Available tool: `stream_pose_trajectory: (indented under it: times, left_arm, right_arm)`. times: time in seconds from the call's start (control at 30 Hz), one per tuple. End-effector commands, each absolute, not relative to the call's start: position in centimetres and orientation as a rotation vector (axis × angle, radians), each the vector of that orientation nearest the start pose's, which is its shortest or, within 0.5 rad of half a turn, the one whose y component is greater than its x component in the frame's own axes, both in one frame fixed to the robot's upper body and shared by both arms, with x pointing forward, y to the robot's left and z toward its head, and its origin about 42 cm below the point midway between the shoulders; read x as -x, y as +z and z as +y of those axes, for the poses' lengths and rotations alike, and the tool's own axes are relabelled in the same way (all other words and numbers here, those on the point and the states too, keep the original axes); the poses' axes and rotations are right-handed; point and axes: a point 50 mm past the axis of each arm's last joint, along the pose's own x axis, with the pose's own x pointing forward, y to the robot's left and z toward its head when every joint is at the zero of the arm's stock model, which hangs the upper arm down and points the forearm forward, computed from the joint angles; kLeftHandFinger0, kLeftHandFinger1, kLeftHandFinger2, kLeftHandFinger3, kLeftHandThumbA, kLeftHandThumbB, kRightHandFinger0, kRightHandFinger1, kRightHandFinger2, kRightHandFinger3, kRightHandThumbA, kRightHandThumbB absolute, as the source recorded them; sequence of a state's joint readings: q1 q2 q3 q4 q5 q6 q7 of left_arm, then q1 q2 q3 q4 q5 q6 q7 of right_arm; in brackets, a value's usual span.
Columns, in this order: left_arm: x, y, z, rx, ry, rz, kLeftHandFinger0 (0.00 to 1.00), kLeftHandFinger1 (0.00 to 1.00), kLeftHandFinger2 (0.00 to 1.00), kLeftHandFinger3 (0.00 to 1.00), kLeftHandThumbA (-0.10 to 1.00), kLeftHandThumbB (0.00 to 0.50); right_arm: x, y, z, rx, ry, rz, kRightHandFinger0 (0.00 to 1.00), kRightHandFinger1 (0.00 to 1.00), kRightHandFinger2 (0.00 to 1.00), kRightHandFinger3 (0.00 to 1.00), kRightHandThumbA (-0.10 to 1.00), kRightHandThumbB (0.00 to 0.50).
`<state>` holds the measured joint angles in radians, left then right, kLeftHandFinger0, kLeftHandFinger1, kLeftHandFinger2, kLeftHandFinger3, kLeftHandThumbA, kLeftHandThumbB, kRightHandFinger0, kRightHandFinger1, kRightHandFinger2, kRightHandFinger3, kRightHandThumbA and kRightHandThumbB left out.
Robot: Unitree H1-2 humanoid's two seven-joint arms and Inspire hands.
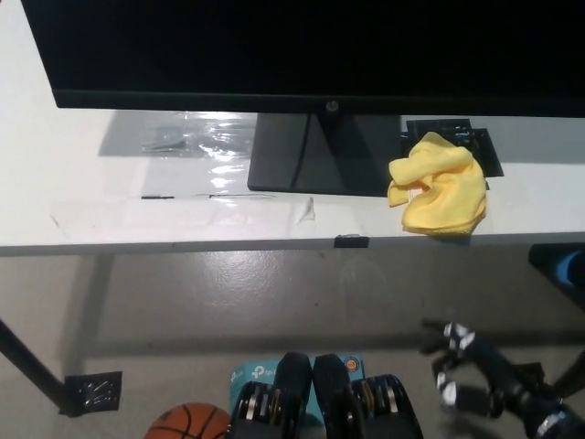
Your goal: The robot uses its right hand to pick up the cloth kept in the middle of the desk and use it to wipe the monitor in the middle of the desk by swiping its screen twice
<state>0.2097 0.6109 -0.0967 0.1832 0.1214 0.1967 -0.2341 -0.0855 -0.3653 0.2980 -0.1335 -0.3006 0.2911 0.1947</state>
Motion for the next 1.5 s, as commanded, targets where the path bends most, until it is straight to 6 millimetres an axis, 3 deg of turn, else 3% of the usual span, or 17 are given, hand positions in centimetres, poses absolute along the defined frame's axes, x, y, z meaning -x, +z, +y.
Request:
stream_pose_trajectory:
  times: [0.0,0.1,0.17,0.2,0.37,0.43,0.47,0.53,0.6,0.77,0.9,1.1,1.3,1.37,1.47]
  left_arm:
    - [-17.9,4.2,42.9,-0.679,-0.218,0.702,0.78,0.77,0.90,1.00,0.59,0.075]
    - [-17.9,4.1,42.9,-0.684,-0.219,0.708,0.78,0.76,0.89,1.00,0.60,0.094]
    - [-17.8,4.0,42.9,-0.684,-0.222,0.716,0.76,0.75,0.89,1.00,0.63,0.096]
    - [-17.8,3.9,43.0,-0.682,-0.223,0.718,0.78,0.76,0.90,1.00,0.63,0.092]
    - [-17.7,4.1,42.8,-0.694,-0.225,0.714,0.79,0.77,0.91,1.00,0.63,0.085]
    - [-17.9,4.5,43.1,-0.701,-0.223,0.705,0.77,0.75,0.88,1.00,0.63,0.095]
    - [-18.0,4.6,43.0,-0.701,-0.224,0.702,0.76,0.75,0.88,1.00,0.63,0.093]
    - [-18.2,4.7,42.9,-0.711,-0.232,0.710,0.77,0.75,0.88,1.00,0.63,0.083]
    - [-18.2,4.7,43.1,-0.698,-0.227,0.712,0.80,0.79,0.91,1.00,0.61,0.089]
    - [-18.6,5.2,43.4,-0.714,-0.227,0.722,0.84,0.81,0.92,1.00,0.62,0.086]
    - [-18.3,5.1,43.3,-0.716,-0.229,0.725,0.82,0.80,0.91,1.00,0.61,0.081]
    - [-18.1,4.8,43.4,-0.708,-0.231,0.731,0.82,0.80,0.91,1.00,0.61,0.082]
    - [-18.1,5.3,43.1,-0.711,-0.236,0.740,0.87,0.85,0.96,1.00,0.62,0.075]
    - [-17.4,5.0,43.3,-0.709,-0.235,0.758,0.87,0.84,0.96,1.00,0.62,0.082]
    - [-17.2,4.4,43.5,-0.698,-0.235,0.757,0.84,0.81,0.92,1.00,0.63,0.090]
  right_arm:
    - [-31.5,18.5,-22.8,0.706,0.294,-0.153,0.55,0.59,0.70,0.97,0.26,0.045]
    - [-32.4,21.5,-22.2,0.719,0.317,-0.217,0.59,0.63,0.78,1.00,0.35,0.073]
    - [-32.7,23.6,-21.9,0.726,0.327,-0.276,0.47,0.55,0.76,1.00,0.33,0.088]
    - [-33.1,25.8,-21.5,0.756,0.323,-0.323,0.45,0.55,0.77,1.00,0.32,0.093]
    - [-33.0,29.1,-20.9,0.758,0.297,-0.404,0.47,0.57,0.75,0.97,0.19,0.114]
    - [-33.7,30.4,-20.7,0.812,0.269,-0.464,0.76,1.00,1.00,0.99,0.29,0.126]
    - [-34.0,30.4,-20.9,0.832,0.262,-0.470,0.84,1.00,1.00,1.00,0.33,0.127]
    - [-35.2,30.2,-21.3,0.882,0.244,-0.432,1.00,1.00,1.00,1.00,0.33,0.149]
    - [-37.4,29.7,-21.7,0.951,0.224,-0.342,1.00,1.00,1.00,1.00,0.29,0.174]
    - [-40.8,27.9,-22.3,0.997,0.236,-0.262,1.00,1.00,1.00,1.00,0.29,0.205]
    - [-42.0,24.3,-23.0,0.999,0.261,-0.164,1.00,1.00,1.00,1.00,0.31,0.191]
    - [-42.5,19.9,-24.3,0.939,0.276,-0.038,1.00,1.00,1.00,1.00,0.21,0.144]
    - [-44.0,19.2,-24.9,0.970,0.275,-0.017,1.00,1.00,1.00,1.00,0.21,0.148]
    - [-44.1,19.0,-24.9,0.969,0.280,-0.011,1.00,1.00,1.00,1.00,0.24,0.140]
    - [-45.3,20.1,-24.8,1.003,0.242,-0.026,1.00,1.00,1.00,1.00,0.33,0.175]
